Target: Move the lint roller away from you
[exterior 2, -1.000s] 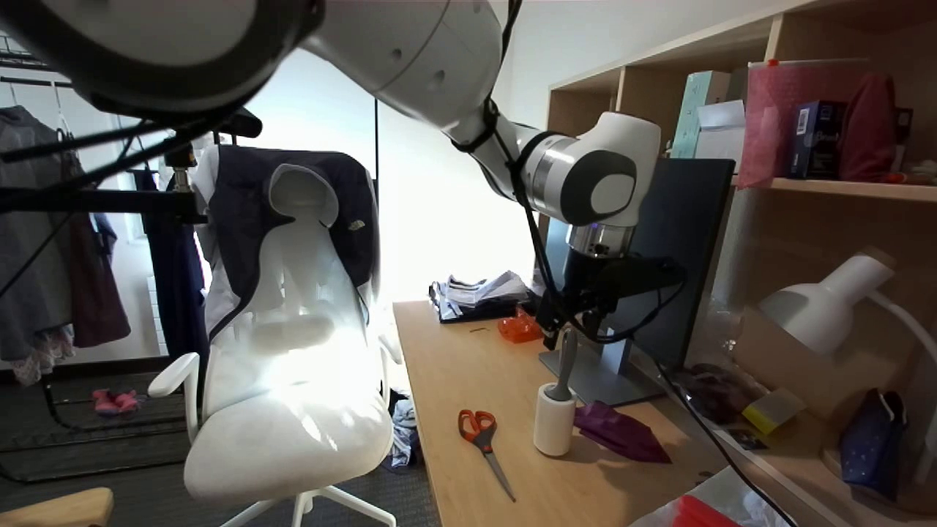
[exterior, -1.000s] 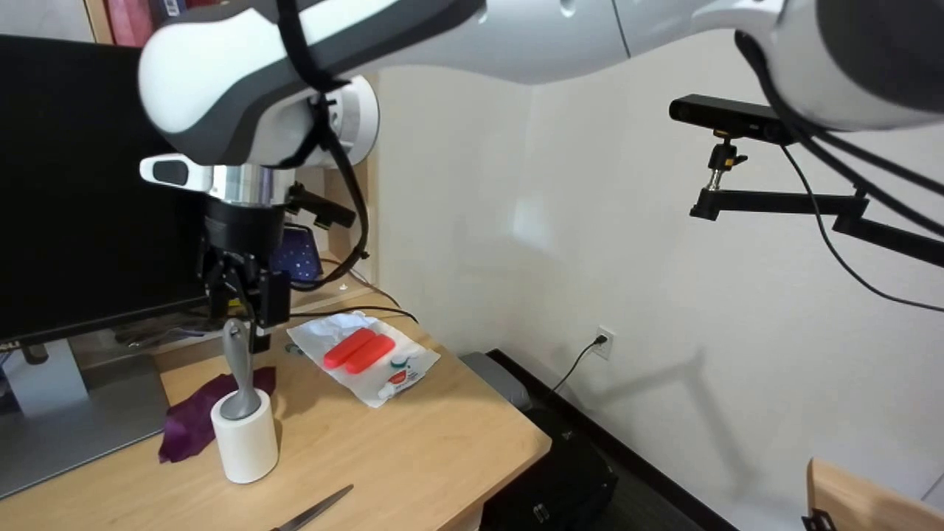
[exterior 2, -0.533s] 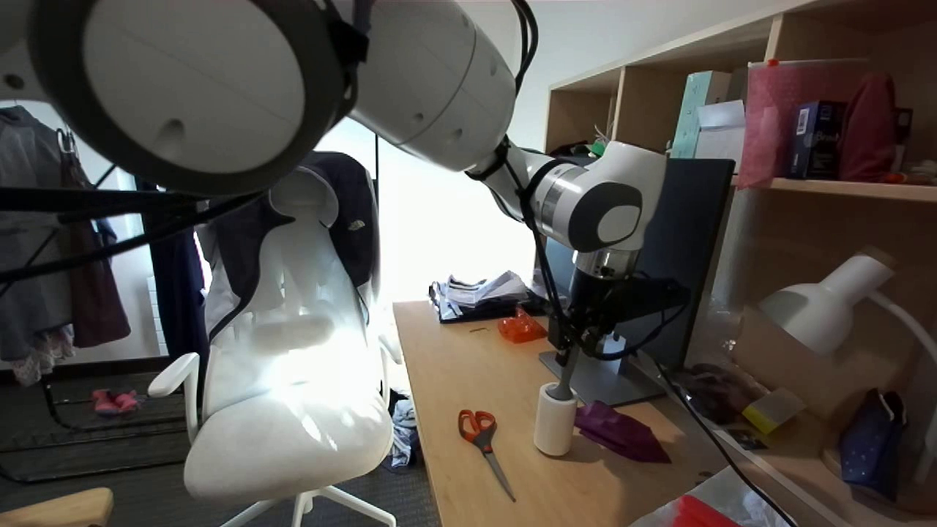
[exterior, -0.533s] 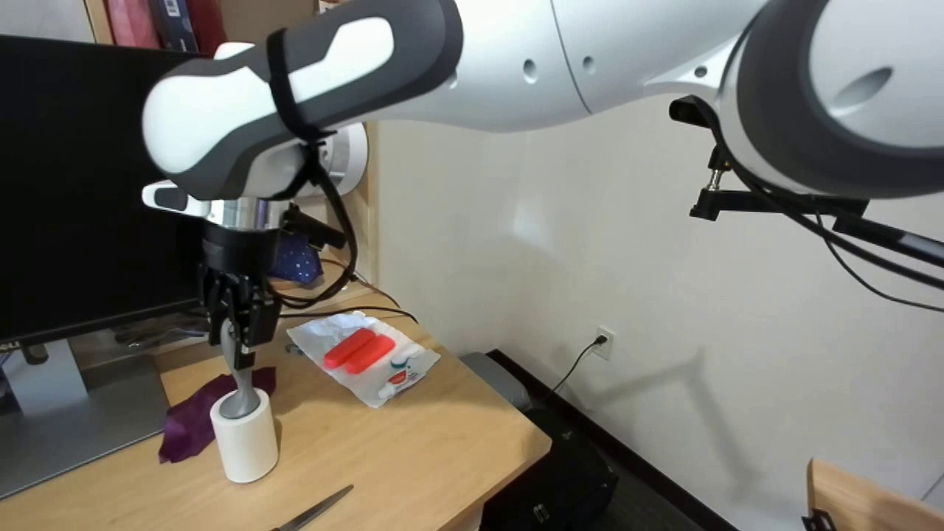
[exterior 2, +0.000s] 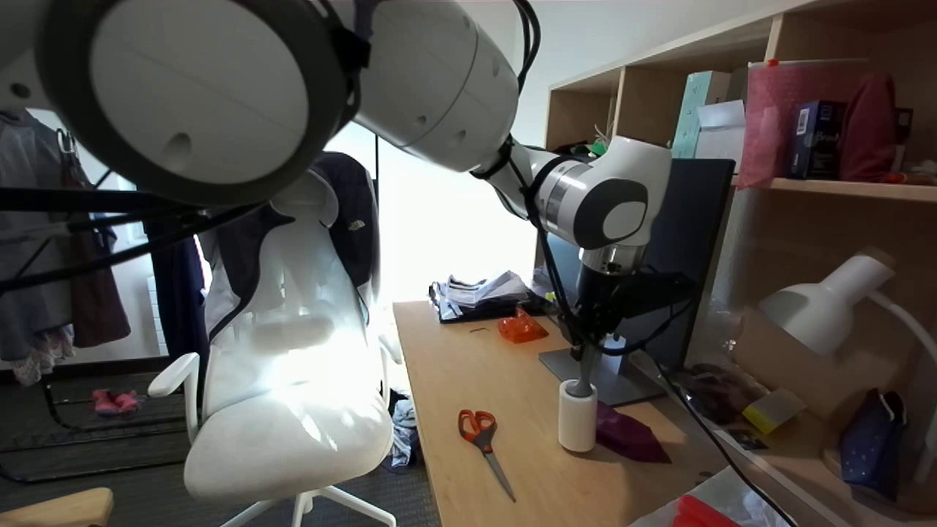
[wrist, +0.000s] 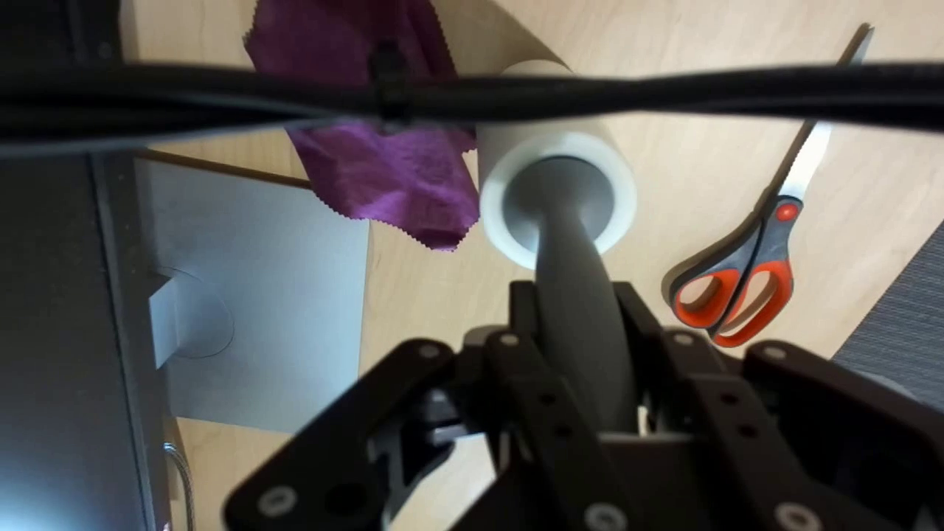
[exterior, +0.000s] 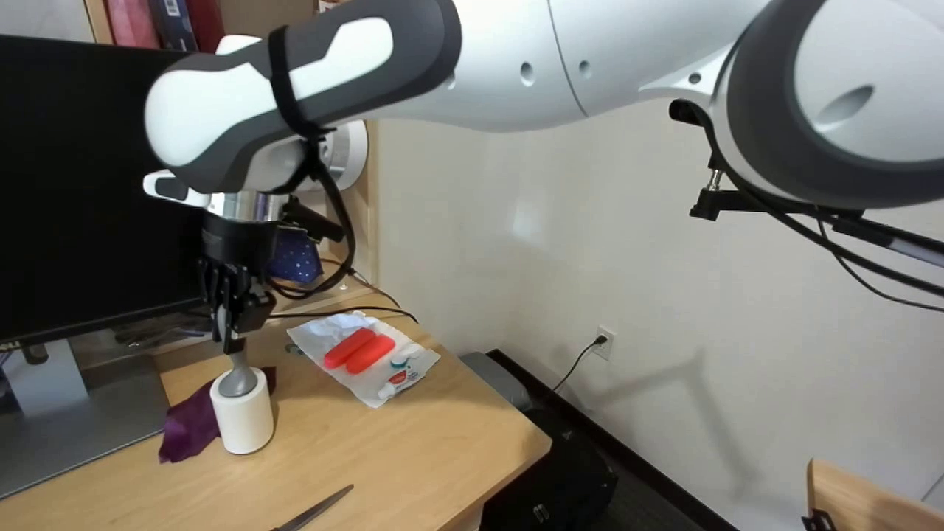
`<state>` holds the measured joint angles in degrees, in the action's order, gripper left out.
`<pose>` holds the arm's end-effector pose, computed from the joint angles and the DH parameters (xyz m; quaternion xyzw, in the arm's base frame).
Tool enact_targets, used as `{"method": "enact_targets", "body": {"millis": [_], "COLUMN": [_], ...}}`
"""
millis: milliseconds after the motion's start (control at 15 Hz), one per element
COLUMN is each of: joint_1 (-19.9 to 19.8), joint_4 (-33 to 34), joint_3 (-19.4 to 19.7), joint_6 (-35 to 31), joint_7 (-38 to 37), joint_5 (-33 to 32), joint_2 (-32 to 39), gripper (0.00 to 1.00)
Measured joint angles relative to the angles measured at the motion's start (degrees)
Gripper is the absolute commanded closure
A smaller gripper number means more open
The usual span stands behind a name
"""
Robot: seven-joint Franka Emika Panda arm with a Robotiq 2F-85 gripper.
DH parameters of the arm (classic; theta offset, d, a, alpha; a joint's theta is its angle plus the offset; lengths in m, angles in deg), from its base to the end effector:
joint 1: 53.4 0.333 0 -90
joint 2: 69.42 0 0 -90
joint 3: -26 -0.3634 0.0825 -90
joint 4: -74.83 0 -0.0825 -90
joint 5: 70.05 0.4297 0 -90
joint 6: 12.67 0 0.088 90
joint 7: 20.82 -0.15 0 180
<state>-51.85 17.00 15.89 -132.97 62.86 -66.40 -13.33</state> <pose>0.8693 0.1300 0.2375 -0.7099 -0.6946 -0.1082 0.0436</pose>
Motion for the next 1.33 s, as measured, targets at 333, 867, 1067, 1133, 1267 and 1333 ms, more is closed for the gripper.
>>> {"method": "enact_targets", "body": {"millis": [333, 867, 1067, 1133, 1267, 1333], "joint_1": [-1.49, -7.93, -9.32, -9.51, -9.59, -9.59], "joint_4": [-1.40, -14.18, -17.11, -17.66, -18.31, -18.42], "joint_3": [0.82, 0.75, 0.39, 0.26, 0.03, -0.15], "joint_6": [-5.02, -11.47, -11.47, -11.47, -11.46, -11.45], "joint_7": [-0.50, -1.67, -1.67, -1.66, -1.66, -1.65], "joint_5": [0.02, 1.82, 2.88, 3.05, 3.30, 3.39], "joint_2": [-2.06, -11.73, -13.60, -13.89, -14.16, -14.16], "gripper": [0.88, 0.88, 0.88, 0.88, 0.88, 0.88]}}
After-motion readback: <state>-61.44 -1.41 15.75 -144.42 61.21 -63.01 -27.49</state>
